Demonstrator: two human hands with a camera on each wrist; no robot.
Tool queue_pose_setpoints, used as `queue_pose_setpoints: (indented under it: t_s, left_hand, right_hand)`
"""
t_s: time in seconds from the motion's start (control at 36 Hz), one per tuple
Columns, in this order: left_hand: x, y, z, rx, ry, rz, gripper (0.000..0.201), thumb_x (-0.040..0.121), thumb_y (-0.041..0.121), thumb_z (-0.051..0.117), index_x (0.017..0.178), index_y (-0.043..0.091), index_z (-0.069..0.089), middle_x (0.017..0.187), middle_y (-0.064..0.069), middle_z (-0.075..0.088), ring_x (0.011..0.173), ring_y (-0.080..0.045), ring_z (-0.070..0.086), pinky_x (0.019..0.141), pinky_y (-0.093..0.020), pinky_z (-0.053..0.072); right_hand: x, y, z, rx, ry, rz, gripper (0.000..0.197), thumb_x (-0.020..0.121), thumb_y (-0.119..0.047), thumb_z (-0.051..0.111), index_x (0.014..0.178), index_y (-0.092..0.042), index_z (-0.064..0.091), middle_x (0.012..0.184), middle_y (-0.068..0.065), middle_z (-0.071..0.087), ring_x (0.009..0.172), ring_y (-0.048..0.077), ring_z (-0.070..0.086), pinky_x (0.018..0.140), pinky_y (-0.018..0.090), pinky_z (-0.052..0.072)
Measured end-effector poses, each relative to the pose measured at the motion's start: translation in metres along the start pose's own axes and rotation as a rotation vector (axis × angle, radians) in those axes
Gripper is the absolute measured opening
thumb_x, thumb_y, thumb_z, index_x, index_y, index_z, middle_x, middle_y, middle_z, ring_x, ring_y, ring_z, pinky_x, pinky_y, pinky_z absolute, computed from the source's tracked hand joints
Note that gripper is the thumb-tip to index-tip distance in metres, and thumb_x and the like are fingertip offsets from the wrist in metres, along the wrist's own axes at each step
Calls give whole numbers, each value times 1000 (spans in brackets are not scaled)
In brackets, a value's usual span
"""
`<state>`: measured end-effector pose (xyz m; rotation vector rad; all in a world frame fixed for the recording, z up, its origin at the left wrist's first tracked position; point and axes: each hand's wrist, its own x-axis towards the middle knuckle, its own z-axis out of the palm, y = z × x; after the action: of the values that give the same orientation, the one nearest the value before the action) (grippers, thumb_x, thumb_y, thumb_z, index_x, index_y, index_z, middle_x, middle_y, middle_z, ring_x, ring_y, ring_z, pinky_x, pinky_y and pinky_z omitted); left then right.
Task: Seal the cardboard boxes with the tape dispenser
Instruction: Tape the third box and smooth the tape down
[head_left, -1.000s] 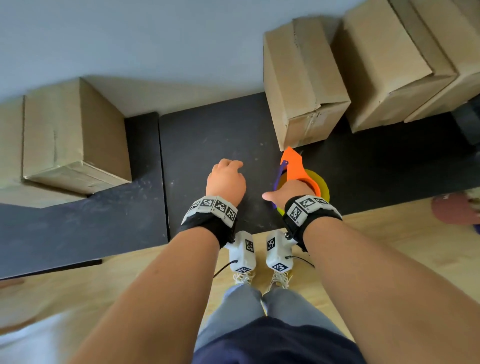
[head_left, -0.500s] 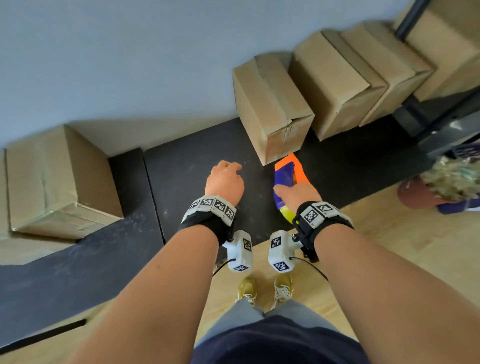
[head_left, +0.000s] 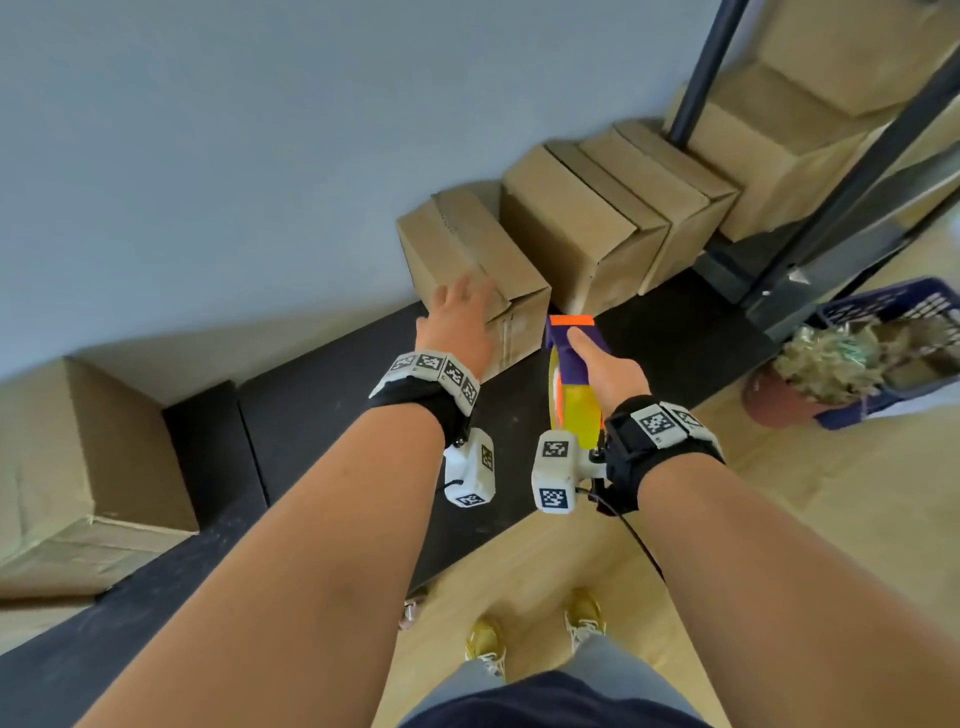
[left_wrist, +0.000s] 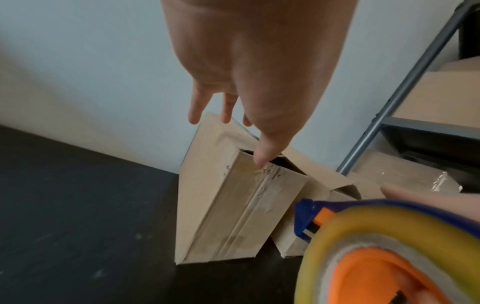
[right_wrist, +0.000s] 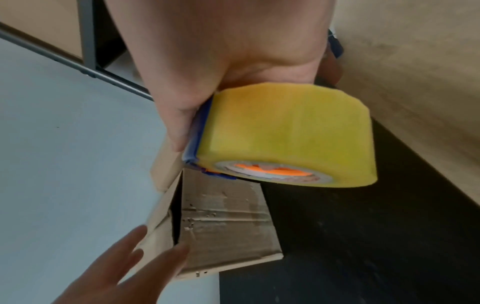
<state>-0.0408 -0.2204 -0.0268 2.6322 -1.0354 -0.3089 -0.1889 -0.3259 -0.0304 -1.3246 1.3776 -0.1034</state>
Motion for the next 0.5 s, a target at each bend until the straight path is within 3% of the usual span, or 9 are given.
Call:
queue_pose_setpoints:
  t_s: [0.06, 0.14, 0.22, 0.33, 0.5]
  left_hand:
    - [15, 5, 3, 76, -48, 19, 72, 90, 17, 51, 149, 36, 15, 160, 5, 4, 146, -30, 2, 109, -65, 24]
    - [30, 9, 10, 150, -119, 6, 78, 92, 19, 54, 150, 41, 7, 160, 9, -6, 146, -31, -9, 106, -69, 19]
    - [35, 8, 21, 191, -145, -21, 87, 89, 11, 58, 151, 39, 4, 160, 7, -3, 146, -33, -6, 108, -65, 26]
    - [31, 10, 33, 260, -93, -29, 89, 89, -2, 52, 152, 37, 2, 160, 3, 2, 146, -32, -2, 109, -49, 36]
    - [12, 33, 36, 259, -66, -132, 84, 88, -3, 53, 151, 35, 12, 159, 1, 8, 146, -32, 2, 99, -49, 46]
  right_hand:
    - [8, -7, -5, -21, 24, -44, 81, 80, -67, 63, 131, -4, 53, 125, 12, 61, 112, 31, 58, 100, 39, 43]
    - [20, -18, -11, -70, 23, -100, 74, 82, -66, 63, 123, -5, 58, 117, 12, 63, 105, 29, 59, 91, 35, 43]
    - [31, -28, -19, -123, 18, -131, 72, 81, -66, 63, 121, -6, 59, 110, 10, 62, 97, 26, 57, 83, 33, 41]
    - [46, -30, -33, -195, 3, -150, 74, 81, -65, 63, 125, -7, 56, 104, 7, 58, 94, 24, 56, 83, 34, 43]
    - [55, -33, -48, -243, -35, -193, 71, 84, -62, 62, 127, -6, 54, 108, 8, 57, 91, 23, 51, 78, 31, 37]
